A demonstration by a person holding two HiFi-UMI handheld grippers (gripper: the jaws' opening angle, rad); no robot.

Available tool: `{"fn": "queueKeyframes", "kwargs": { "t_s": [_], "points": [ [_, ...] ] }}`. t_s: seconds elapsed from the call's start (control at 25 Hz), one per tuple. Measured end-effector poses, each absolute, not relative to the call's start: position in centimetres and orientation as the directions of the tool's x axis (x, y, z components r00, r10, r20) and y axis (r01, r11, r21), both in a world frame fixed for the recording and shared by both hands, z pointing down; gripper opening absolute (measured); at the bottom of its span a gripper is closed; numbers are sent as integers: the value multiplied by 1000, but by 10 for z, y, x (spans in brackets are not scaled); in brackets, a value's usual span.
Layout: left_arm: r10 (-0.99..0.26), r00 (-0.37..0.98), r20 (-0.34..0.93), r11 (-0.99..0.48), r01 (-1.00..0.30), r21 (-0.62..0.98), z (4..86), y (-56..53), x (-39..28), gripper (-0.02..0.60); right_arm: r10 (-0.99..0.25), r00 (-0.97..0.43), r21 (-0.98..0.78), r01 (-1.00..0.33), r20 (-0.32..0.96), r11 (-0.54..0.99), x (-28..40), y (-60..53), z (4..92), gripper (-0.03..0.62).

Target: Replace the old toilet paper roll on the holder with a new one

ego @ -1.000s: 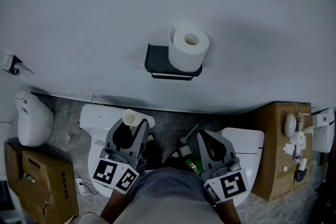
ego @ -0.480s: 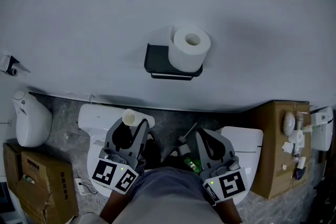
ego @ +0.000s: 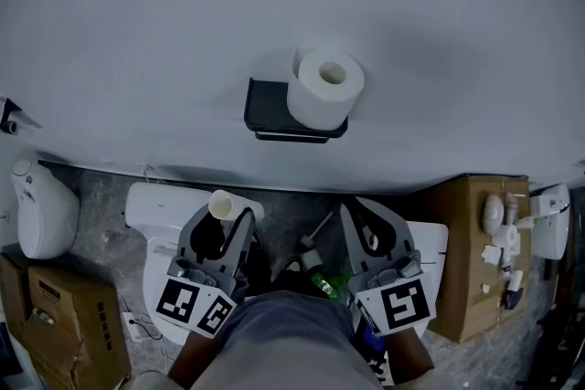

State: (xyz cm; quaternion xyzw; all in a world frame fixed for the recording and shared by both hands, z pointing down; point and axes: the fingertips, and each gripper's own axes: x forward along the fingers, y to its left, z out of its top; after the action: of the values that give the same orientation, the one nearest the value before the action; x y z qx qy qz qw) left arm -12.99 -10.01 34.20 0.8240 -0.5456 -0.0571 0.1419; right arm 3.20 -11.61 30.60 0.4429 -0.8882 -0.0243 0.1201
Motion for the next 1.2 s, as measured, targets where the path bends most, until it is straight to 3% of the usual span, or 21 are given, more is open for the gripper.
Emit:
{"fn": "queueKeyframes", "kwargs": {
  "t_s": [0.12,0.24,0.36,1.2],
  "points": [
    [-911,407,64,-371,-879,299,343,-103,-129,178,-801,-571,166,-785,180,596,29,-133,300,31],
    [-910,410,68,-372,-877,303,345,-106,-131,178,-786,-576,178,-769,224,614,21,-146,300,112],
    [-908,413,72,-374,-876,306,346,-110,-133,178,-792,-574,194,-770,207,608,16,-161,295,154],
    [-875,475,92,-428,-848,312,353,-139,-138,178,-889,-442,110,-884,121,455,5,-235,277,340]
  ]
}}
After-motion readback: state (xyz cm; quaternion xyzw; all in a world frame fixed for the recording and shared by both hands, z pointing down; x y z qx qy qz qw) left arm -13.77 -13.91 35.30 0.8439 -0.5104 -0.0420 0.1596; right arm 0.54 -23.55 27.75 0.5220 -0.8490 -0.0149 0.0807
